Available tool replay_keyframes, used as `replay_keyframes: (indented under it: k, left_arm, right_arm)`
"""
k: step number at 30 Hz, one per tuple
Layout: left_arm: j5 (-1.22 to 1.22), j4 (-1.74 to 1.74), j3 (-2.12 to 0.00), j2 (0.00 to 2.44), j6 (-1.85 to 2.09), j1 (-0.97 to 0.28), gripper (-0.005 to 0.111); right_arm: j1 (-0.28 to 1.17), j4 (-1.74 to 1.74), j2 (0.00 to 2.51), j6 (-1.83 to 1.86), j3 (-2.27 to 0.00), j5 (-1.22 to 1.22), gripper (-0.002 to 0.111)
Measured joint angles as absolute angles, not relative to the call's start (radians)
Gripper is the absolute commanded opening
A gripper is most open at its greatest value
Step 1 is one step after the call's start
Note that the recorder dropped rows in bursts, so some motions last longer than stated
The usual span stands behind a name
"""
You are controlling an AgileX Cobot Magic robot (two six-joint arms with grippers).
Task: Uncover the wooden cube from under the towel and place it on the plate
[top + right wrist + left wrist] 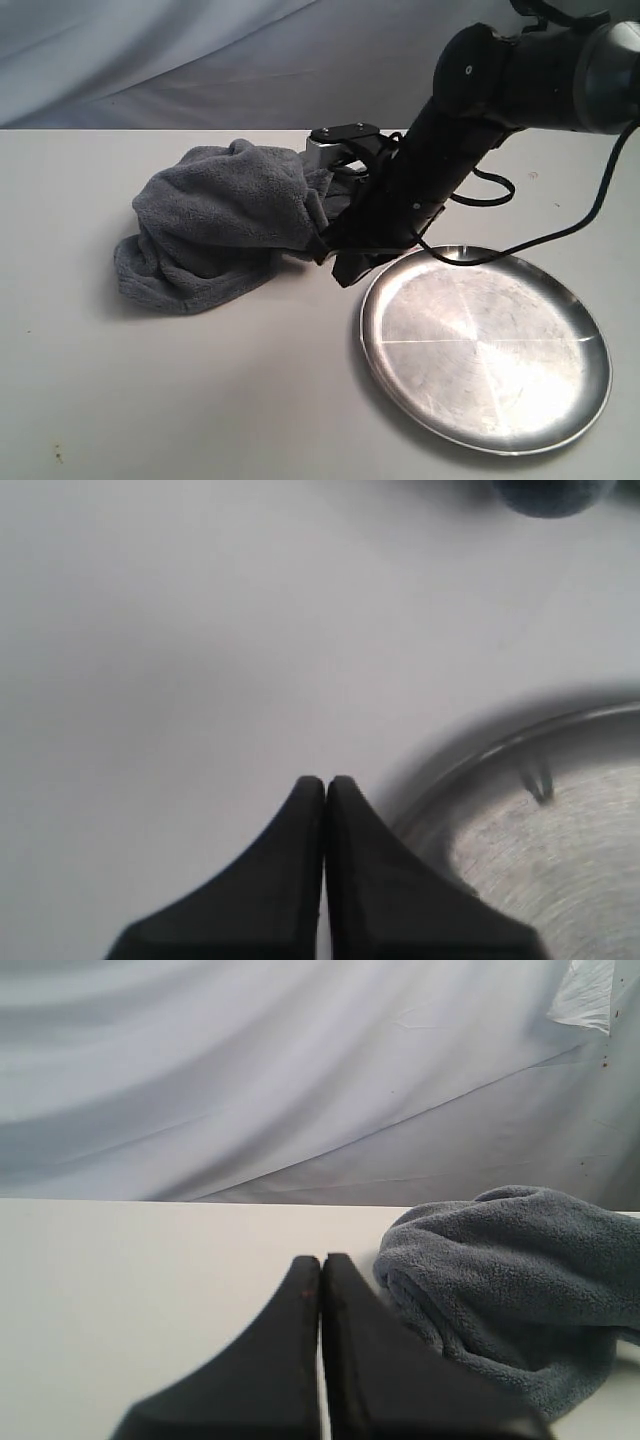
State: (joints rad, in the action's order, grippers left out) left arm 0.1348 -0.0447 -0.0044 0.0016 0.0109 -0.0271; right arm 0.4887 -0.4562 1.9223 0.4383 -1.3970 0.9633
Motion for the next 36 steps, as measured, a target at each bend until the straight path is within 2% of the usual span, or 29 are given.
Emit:
replay_keyframes:
  k: [11,23,36]
  left_arm:
    - [0.135,-0.045,-0.004,0.002,0.011,-0.027,0.001]
    - [0.135,-0.045,-0.004,0.002,0.011,-0.027,0.001]
    - [0.135,-0.045,-0.004,0.002,0.011,-0.027,0.001]
  right_arm:
    - [0.508,-0.498,1.996,0.521,-1.434,0.799,0.0]
    - [0.46,-0.175,2.103,0.263,-1.761,0.809,0.0]
    - [0.401,-0.165,2.302,0.207,-2.123,0.886,0.0]
